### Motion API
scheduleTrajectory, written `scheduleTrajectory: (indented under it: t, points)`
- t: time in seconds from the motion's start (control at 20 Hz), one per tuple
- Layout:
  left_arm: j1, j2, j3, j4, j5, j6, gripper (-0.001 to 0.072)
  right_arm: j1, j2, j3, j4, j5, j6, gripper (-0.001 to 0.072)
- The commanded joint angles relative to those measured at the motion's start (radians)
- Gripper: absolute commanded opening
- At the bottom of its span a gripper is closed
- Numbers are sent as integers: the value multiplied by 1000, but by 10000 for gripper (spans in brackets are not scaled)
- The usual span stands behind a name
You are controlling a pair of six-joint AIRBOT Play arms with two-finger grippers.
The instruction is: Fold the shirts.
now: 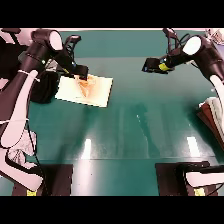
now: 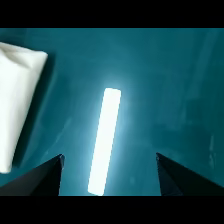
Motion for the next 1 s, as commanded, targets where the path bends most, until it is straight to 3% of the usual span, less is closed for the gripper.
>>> scheduleTrajectory:
  t: [0.0, 0.25, 0.35, 0.5, 0.55, 0.6, 0.65, 0.95]
  points:
    - [-18, -24, -51, 99, 27, 10, 686, -39, 102, -143, 18, -34, -24, 654]
    - [-18, -59, -59, 122, 72, -21, 683, -30, 200, -293, 21, -86, -24, 654]
    - [-18, -61, -59, 181, 87, -27, 554, -30, 223, -333, 20, -84, -24, 654]
    - [-18, -61, -59, 194, 126, -35, 506, -30, 253, -373, 21, -83, -24, 653]
    - [-18, -61, -59, 197, 140, -34, 291, -30, 263, -386, 21, -83, -24, 653]
    - [-18, -61, -59, 203, 150, -34, 134, -30, 273, -400, 21, -82, -24, 653]
    - [-18, -61, -59, 209, 153, -34, 25, -30, 281, -411, 21, -82, -24, 652]
    - [27, -37, -58, 340, 14, -33, 27, -28, 287, -424, 21, -56, -24, 652]
